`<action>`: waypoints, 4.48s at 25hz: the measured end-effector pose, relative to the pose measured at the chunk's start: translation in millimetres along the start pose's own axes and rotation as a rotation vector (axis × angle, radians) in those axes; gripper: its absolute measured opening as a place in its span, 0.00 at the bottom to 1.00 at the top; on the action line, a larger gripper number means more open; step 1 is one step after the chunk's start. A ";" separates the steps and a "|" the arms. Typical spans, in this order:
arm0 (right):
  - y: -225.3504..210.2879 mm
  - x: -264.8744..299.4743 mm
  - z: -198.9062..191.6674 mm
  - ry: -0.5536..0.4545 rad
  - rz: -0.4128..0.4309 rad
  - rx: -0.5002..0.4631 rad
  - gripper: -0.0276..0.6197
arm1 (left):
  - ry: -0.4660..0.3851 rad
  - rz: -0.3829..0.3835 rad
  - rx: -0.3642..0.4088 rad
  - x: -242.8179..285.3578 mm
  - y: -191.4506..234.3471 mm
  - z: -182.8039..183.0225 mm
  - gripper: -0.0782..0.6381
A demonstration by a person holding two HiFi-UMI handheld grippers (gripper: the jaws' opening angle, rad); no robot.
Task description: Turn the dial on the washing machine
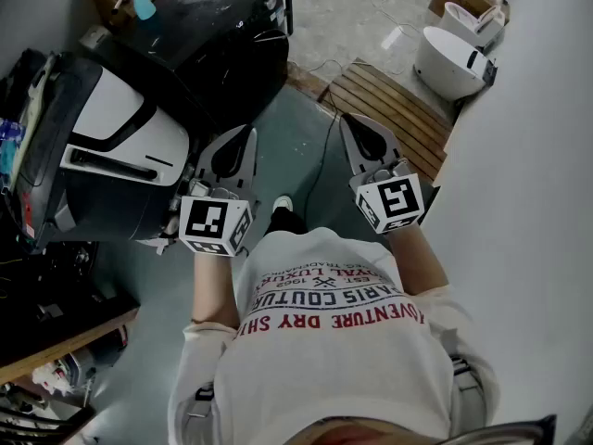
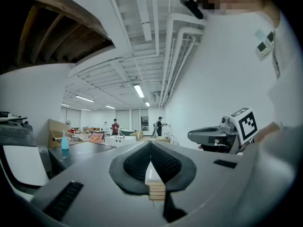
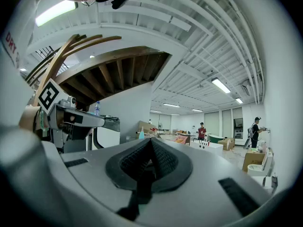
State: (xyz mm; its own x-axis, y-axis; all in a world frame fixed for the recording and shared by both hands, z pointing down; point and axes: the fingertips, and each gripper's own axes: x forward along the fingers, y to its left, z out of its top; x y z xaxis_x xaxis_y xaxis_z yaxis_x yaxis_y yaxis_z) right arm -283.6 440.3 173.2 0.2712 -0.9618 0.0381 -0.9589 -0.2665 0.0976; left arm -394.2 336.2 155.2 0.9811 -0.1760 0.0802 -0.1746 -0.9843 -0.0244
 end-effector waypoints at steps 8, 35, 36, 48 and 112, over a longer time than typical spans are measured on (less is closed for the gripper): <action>2.2 1.7 -7.8 0.015 0.001 0.023 0.09 | 0.014 -0.004 -0.008 3.3 3.5 -5.8 0.13; -90.8 152.9 -46.7 0.056 0.028 0.049 0.40 | 0.072 -0.034 -0.094 159.6 99.8 -45.1 0.13; -95.5 171.7 -47.9 0.065 0.041 0.044 0.40 | 0.067 -0.032 -0.100 173.4 114.0 -44.5 0.13; -166.0 376.2 -70.6 0.137 0.111 0.004 0.40 | 0.069 -0.004 -0.087 329.7 253.4 -47.5 0.13; -215.9 663.8 -327.2 0.492 0.575 -0.108 0.47 | 0.260 0.879 -0.327 415.1 310.9 -241.4 0.13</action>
State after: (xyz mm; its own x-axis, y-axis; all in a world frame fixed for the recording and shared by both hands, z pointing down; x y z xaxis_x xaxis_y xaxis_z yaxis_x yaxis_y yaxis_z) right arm 130.8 -119.9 502.8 -0.2377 -0.8019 0.5482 -0.9539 0.2993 0.0242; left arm -61.2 -45.4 421.4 0.4478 -0.8072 0.3845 -0.8889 -0.4483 0.0941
